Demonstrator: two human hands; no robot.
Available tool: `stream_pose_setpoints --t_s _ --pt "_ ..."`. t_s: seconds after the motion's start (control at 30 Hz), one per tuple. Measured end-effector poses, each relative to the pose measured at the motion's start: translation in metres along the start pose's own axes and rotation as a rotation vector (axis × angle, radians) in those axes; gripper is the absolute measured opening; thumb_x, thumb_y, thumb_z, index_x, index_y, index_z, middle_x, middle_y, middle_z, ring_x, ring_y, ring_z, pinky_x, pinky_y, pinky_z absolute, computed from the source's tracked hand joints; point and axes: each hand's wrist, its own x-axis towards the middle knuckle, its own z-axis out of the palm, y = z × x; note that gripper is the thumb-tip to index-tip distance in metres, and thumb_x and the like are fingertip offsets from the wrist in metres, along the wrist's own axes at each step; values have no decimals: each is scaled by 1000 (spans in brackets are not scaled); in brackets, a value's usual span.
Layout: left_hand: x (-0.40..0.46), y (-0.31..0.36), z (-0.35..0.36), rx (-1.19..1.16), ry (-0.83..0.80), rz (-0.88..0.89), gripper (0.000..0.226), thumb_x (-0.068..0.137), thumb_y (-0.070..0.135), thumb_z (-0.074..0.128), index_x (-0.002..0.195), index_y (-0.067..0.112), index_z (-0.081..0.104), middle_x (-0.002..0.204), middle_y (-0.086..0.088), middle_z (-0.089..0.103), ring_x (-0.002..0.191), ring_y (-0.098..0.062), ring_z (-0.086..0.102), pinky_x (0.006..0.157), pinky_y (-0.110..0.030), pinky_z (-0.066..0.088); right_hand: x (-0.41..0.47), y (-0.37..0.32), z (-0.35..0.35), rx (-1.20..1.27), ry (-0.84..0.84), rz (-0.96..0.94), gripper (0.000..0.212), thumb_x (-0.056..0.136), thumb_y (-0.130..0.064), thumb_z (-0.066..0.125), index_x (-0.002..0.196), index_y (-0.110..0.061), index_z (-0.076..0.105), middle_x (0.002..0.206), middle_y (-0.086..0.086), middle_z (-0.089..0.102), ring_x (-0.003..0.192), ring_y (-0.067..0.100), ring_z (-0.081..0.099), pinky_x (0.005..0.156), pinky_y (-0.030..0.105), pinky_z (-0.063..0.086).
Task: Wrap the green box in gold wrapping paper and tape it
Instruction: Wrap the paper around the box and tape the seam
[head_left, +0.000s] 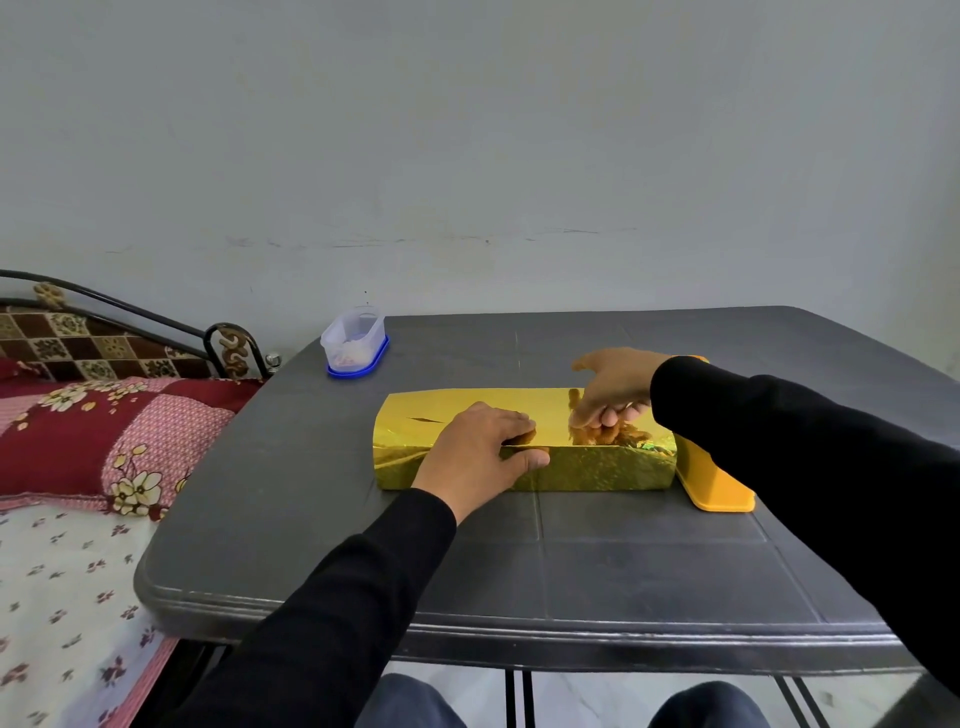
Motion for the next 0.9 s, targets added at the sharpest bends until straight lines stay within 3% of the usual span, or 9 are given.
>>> stream_pose_setpoints --t_s 0.13,0.23,0.3,0.43,0.53,0.6,0.73,0.83,0.9 --pt "0 -1 0 -3 -13 -15 60 91 57 65 142 27 59 144 12 59 133 -9 47 111 -34 44 -2 7 -3 -81 81 88 96 80 -35 87 155 -7 35 75 6 67 60 15 54 56 24 45" --pt "0 0 0 -7 -22 -14 60 91 58 65 143 27 59 144 12 59 133 -8 47 111 -32 43 -3 9 -6 -209 126 157 88 81 -38 85 150 -3 43 117 13 69 101 27 65 92 35 54" --pt "0 0 0 -4 -24 -15 60 91 59 64 142 27 59 144 12 59 132 -8 47 111 -32 43 -2 3 -5 -282 214 123 82 82 -32 85 149 -6 45 139 14 60 122 33 59 103 40 51" --pt "-1 0 -1 6 -22 -23 61 91 60 64 142 27 60 143 12 59 132 -8 47 111 -31 43 1 -10 10 -284 232 30 52 86 -38 81 125 -7 67 123 7 67 117 27 61 100 38 51" --pt "-1 2 -3 4 -33 -23 60 91 58 65 142 28 59 143 12 59 132 -8 47 110 -31 43 -1 1 15 -290 209 96 44 86 -42 79 108 -6 68 109 5 70 102 24 63 93 36 53" --pt "-1 2 -3 -2 -31 -23 60 91 58 65 142 28 59 143 12 59 132 -8 47 110 -29 42 -7 11 8 -294 252 133 40 86 -38 81 108 -8 67 108 6 70 100 25 63 91 36 55" --pt "0 1 -6 -6 -51 -19 60 90 58 66 142 27 59 143 12 59 131 -8 47 108 -26 41 -33 23 -6 -220 395 114 20 83 -20 83 98 -16 70 99 3 71 87 19 65 75 32 55" --pt "3 5 -9 24 -46 0 63 88 59 69 141 27 59 142 13 57 132 -9 44 105 -23 35 -57 41 -13 -46 560 77 11 87 -27 78 90 -24 69 90 -2 68 77 13 61 63 26 48" --pt "5 14 -9 63 17 26 69 85 63 68 142 26 57 145 15 52 138 -9 36 109 -23 30 -70 61 -18 -47 678 100 7 90 -34 71 92 -28 69 98 -1 64 85 18 59 68 29 48"
